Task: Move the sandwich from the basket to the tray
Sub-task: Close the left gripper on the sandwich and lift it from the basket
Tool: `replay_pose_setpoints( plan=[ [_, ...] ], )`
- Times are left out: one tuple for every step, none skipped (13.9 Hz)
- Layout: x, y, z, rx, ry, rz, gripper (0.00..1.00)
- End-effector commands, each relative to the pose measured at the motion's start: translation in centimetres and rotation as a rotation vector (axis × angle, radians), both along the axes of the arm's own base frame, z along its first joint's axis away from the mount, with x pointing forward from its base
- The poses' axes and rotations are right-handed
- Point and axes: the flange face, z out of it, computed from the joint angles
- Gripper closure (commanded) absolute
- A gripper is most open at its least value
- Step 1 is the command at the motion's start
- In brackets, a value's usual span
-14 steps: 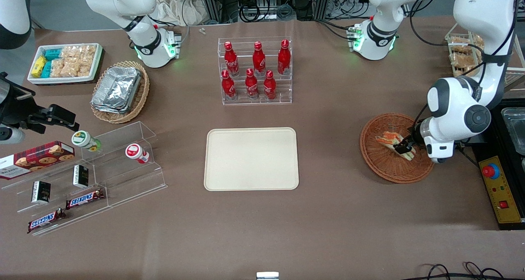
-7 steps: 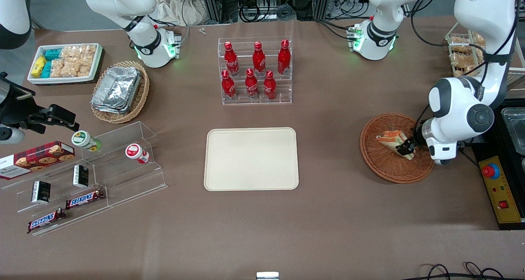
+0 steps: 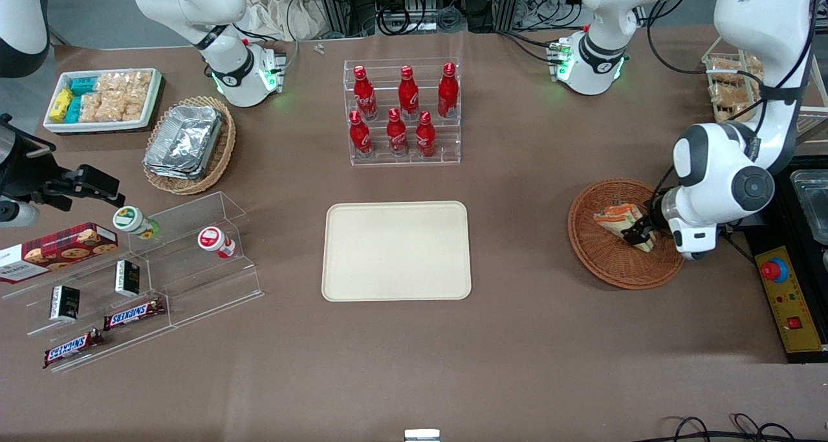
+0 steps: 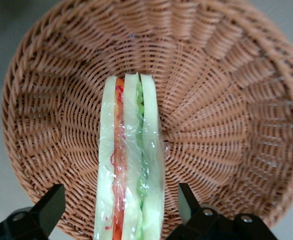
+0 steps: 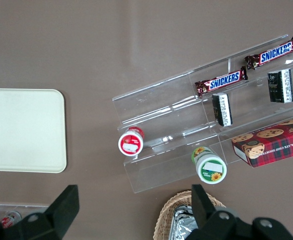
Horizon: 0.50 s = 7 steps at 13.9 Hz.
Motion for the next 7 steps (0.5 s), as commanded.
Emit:
replay_pose_setpoints(
  plan=[
    [-0.1,-0.4,-1.8,0.010,0.016,0.009,0.00],
    [-0.1,-0.4,-2.3,0.008,0.022,0.009,0.04],
    [-0.1,-0.4,-2.5,0.007,0.022,0.009,0.30],
    [0.0,-0.4,-2.4,0.007,0.019,0.009,0.69],
    [0.0,-0.4,-2.3,0.007,0.019,0.007,1.00],
    [0.1,-0.4,-1.5,0.010,0.013,0.007,1.00],
    [0.4,-0.5,1.1,0.017,-0.011,-0.004,1.00]
  ],
)
